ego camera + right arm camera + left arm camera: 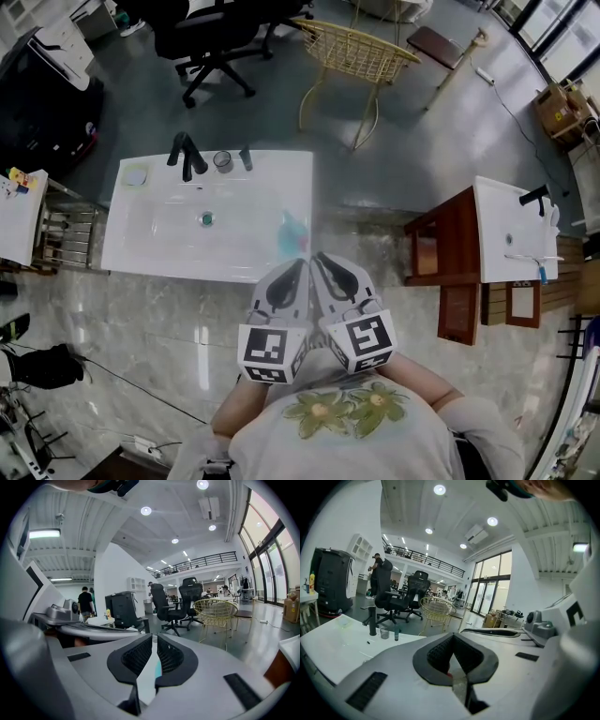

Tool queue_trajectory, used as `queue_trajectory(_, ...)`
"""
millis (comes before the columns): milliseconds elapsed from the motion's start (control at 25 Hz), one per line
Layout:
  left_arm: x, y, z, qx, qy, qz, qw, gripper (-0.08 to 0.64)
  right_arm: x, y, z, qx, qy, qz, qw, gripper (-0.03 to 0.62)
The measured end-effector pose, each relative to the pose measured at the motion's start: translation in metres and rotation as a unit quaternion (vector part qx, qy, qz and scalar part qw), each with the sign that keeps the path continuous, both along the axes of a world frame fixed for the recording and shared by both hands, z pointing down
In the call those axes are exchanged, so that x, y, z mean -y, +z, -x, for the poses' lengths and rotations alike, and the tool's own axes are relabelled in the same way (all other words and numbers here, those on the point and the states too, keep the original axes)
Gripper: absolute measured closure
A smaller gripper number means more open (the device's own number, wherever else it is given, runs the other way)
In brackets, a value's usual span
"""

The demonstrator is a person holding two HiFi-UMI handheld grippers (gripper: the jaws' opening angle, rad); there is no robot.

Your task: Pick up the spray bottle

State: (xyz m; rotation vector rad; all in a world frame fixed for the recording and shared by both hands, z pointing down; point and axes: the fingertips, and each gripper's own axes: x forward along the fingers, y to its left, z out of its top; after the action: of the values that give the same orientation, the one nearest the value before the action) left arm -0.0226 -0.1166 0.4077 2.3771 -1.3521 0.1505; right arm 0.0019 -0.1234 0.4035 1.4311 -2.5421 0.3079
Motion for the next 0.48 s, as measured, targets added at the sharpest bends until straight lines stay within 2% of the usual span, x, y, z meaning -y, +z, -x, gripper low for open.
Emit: queue_trajectory(480, 0.006, 0.018, -0.003, 0.014, 0.006, 0.026, 0.9995, 0.551, 0.013, 0.014, -0.003, 0.004, -0.011, 0.019, 1.0, 0.566)
